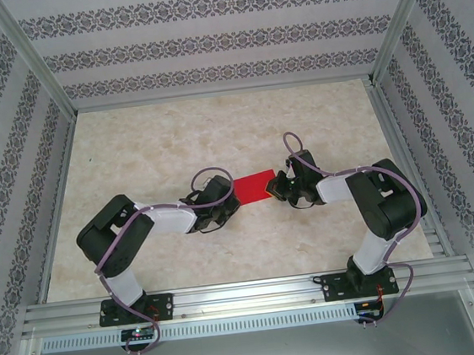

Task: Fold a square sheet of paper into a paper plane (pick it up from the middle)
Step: First fold in half a square sheet of paper at the center of the table.

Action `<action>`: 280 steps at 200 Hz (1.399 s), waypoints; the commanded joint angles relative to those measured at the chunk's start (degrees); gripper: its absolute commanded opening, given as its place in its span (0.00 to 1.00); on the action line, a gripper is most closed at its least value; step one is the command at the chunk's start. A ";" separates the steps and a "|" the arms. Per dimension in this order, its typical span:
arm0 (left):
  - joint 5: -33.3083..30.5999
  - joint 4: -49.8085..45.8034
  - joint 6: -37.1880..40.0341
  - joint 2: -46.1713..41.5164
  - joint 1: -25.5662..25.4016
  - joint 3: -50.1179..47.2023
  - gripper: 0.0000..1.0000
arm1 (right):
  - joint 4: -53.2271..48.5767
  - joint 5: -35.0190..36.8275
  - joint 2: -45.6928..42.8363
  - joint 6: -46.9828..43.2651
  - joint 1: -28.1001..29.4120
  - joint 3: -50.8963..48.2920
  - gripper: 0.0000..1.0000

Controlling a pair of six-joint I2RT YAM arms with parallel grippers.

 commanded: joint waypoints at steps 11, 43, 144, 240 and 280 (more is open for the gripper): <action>-5.42 -14.14 -1.66 -0.68 2.49 -3.01 0.00 | -9.80 8.51 4.61 -0.41 -1.33 -3.29 0.00; -5.96 -16.28 -2.11 -2.17 3.40 -4.45 0.00 | -10.17 8.79 4.77 -0.54 -1.72 -3.38 0.00; -6.08 -35.95 26.77 -7.81 12.04 12.53 0.25 | -25.16 7.91 -4.58 -14.66 -0.05 11.59 0.00; -4.22 -41.99 46.71 -11.67 26.99 21.39 0.94 | -39.82 18.79 10.70 -15.50 16.32 38.34 0.29; -4.75 -41.68 48.95 -13.45 30.35 20.32 1.00 | -43.45 18.24 19.49 -16.52 19.39 47.69 0.29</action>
